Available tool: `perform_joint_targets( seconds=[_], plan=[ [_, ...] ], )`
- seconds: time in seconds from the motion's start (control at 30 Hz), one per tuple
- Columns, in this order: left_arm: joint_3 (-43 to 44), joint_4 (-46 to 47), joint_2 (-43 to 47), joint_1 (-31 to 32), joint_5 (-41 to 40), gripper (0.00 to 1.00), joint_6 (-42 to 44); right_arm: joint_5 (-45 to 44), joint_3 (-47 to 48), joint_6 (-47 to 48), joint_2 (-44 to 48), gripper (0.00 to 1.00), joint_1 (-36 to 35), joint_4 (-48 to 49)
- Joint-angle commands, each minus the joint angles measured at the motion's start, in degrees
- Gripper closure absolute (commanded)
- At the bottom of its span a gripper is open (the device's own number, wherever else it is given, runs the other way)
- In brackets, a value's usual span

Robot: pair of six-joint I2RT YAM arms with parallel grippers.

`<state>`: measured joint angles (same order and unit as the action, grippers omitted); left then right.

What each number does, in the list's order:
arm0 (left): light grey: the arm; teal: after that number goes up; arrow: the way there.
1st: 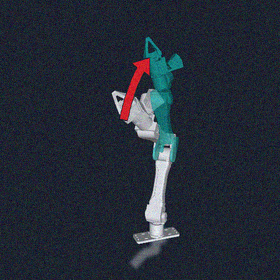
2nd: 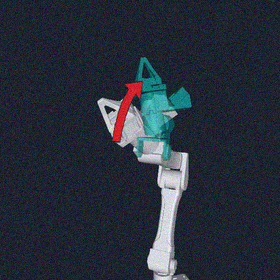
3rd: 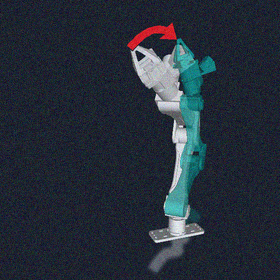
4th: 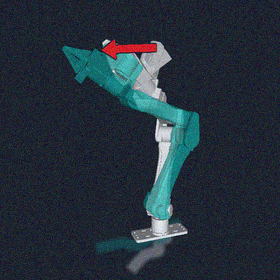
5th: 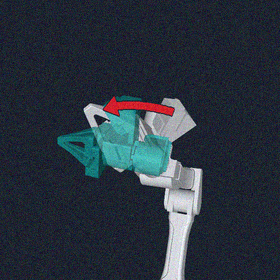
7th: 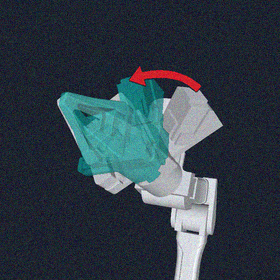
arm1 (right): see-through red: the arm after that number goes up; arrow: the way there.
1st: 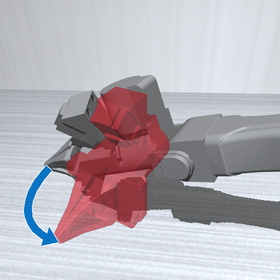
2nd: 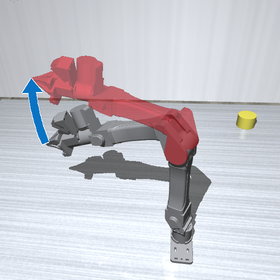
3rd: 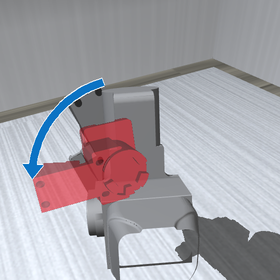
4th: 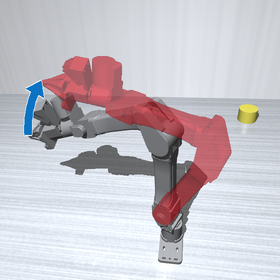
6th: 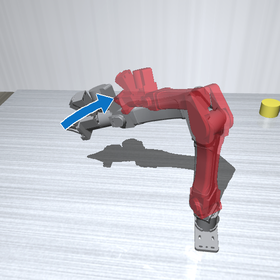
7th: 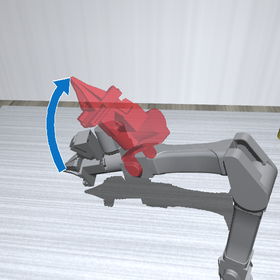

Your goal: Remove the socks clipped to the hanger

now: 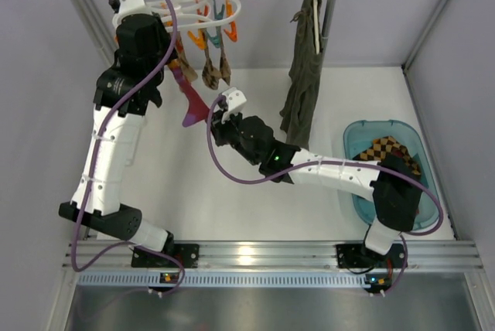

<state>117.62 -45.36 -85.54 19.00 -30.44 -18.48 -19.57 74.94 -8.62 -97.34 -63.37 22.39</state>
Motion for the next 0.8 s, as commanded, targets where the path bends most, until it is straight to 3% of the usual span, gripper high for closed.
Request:
perform_joint_targets(
  seconds=[0.0,0.1,0.17,0.2,0.27,0.4,0.5,0.6,0.63,0.67,0.77],
  plan=[
    [0.6,3.7,-1.1,-1.2,3.1,0.62,0.2,2.4,-0.8,-1.2,3.7,1.0,-1.0,0.1],
    [1.6,3.9,-1.8,-1.2,3.6,0.83,0.1,2.9,-2.3,-1.0,5.0,1.0,-1.0,0.0],
    [2.0,3.9,-2.1,-1.2,3.9,0.88,-0.2,4.5,-3.4,0.3,6.4,1.0,-1.0,-0.2],
    [2.2,3.8,-2.3,-1.3,4.2,0.91,-0.3,9.6,-5.0,4.1,7.0,1.0,-1.1,-0.3],
    [2.3,3.7,-2.4,-1.3,4.7,0.91,-0.6,14.6,-7.0,8.1,9.8,1.0,-1.5,-1.7],
    [2.1,3.8,-2.3,-1.3,5.3,0.91,-1.3,22.3,-12.3,14.9,17.6,1.0,-3.2,-13.4],
    [2.3,3.7,-2.1,-1.3,6.5,0.91,-1.4,18.3,-17.3,14.0,26.9,1.0,-3.2,-17.7],
    [1.5,3.7,-0.7,-1.3,8.4,0.67,-2.3,8.1,-18.6,11.2,36.1,1.0,-3.2,-25.3],
    [1.0,3.7,-0.2,-1.3,9.0,0.6,-2.4,4.8,-18.3,9.9,39.8,1.0,-3.2,-32.1],
    [0.0,3.8,0.4,-1.3,10.0,0.39,-2.4,-1.5,-17.5,9.0,41.4,1.0,-3.0,-35.6],
    [-2.8,3.6,3.1,-1.3,13.5,0.17,-1.2,-7.7,-15.7,0.5,45.9,1.0,-1.7,-48.4]
  ],
)
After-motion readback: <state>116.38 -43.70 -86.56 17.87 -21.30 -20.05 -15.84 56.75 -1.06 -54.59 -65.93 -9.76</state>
